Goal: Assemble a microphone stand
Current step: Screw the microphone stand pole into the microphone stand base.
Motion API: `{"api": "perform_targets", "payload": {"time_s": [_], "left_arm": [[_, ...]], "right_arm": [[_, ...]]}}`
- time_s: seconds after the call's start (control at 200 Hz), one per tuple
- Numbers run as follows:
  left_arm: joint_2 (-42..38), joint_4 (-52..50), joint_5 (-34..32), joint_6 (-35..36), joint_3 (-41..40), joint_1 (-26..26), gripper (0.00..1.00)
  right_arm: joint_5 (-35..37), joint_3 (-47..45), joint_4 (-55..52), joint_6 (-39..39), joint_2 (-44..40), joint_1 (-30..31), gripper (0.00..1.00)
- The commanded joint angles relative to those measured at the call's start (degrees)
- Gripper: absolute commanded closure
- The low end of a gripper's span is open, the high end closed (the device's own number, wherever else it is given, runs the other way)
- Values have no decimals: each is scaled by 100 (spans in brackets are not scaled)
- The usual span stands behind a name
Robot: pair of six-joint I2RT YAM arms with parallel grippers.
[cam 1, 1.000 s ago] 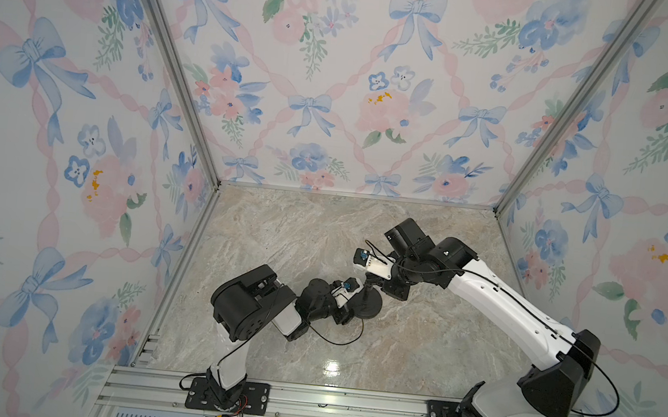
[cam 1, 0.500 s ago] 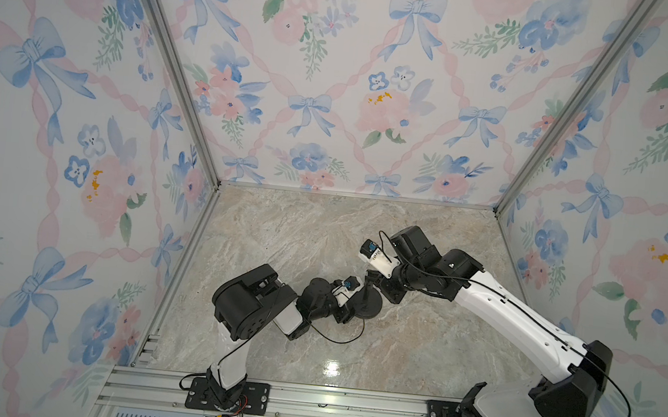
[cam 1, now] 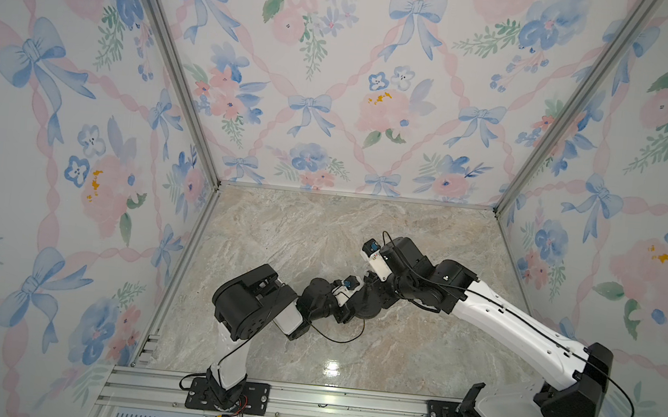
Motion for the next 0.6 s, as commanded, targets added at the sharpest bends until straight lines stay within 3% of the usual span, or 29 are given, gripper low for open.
{"api": "perform_targets", "payload": {"time_s": [0.0, 0.28, 0.595], "left_arm": [[231, -727, -349, 48, -17, 45, 28], [238, -727, -348, 44, -17, 47, 29], [225, -727, -349, 45, -63, 41, 30]], "right_arm": [[448, -149, 21, 1108, 7, 312, 100], [916, -310, 416, 3058, -4, 503, 100], [1126, -785, 1032, 4062, -95, 608, 100]]}}
